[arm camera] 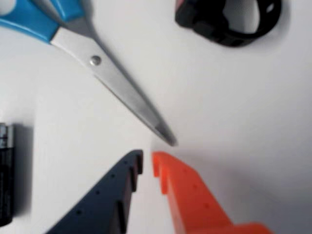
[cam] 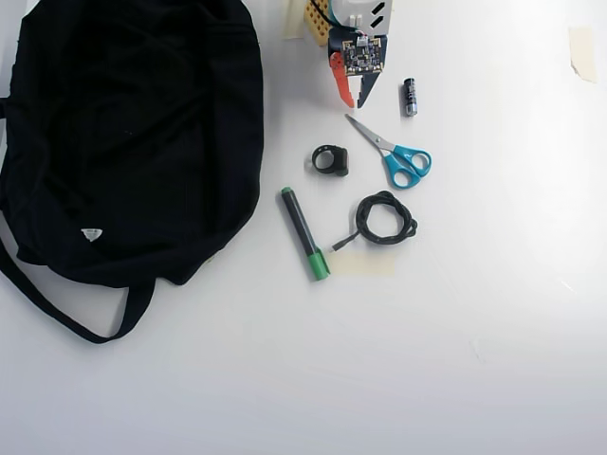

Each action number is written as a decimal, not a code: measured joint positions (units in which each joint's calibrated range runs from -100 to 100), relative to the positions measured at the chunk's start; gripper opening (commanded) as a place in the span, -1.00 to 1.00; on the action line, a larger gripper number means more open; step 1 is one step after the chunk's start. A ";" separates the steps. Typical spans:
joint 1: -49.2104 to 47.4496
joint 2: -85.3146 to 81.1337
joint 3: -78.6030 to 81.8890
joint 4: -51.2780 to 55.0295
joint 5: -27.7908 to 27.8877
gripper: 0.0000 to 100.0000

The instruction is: Put the cable into the black bag

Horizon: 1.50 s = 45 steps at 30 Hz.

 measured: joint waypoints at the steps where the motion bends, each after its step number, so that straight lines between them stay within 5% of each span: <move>1: 0.00 0.00 0.00 0.00 0.00 -0.95; 23: 0.00 0.00 0.08 -0.34 -0.44 -0.95; 45: -0.81 0.17 0.39 -29.11 -0.29 -0.95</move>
